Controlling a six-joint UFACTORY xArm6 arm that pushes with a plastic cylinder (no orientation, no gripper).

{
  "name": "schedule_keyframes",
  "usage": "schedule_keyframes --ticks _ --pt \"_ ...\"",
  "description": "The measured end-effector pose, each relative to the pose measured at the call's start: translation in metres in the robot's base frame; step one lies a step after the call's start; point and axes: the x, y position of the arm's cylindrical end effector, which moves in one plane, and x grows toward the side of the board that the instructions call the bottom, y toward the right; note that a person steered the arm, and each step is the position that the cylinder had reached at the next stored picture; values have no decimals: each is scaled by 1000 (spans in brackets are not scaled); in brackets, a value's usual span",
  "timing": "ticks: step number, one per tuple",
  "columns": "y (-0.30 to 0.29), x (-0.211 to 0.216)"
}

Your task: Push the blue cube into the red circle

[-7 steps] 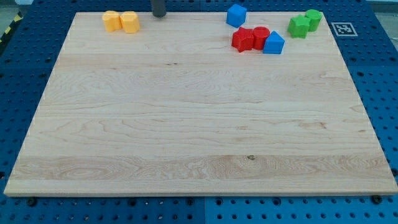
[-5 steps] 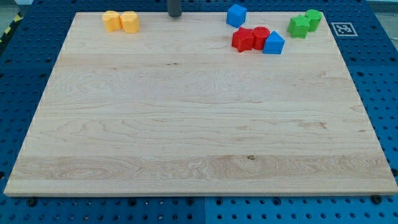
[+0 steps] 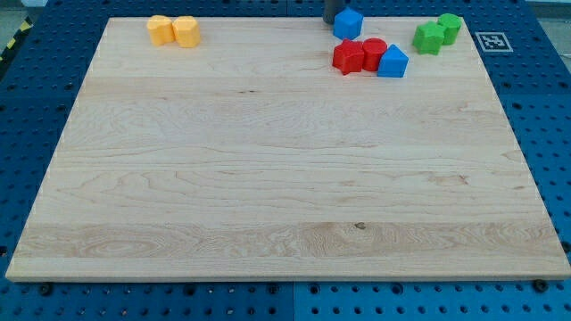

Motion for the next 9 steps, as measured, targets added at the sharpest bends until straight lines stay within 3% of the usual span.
schedule_keyframes --ticks 2,4,7,9 --pt "40 0" --pt "41 9" --pt "41 79" --pt "41 90"
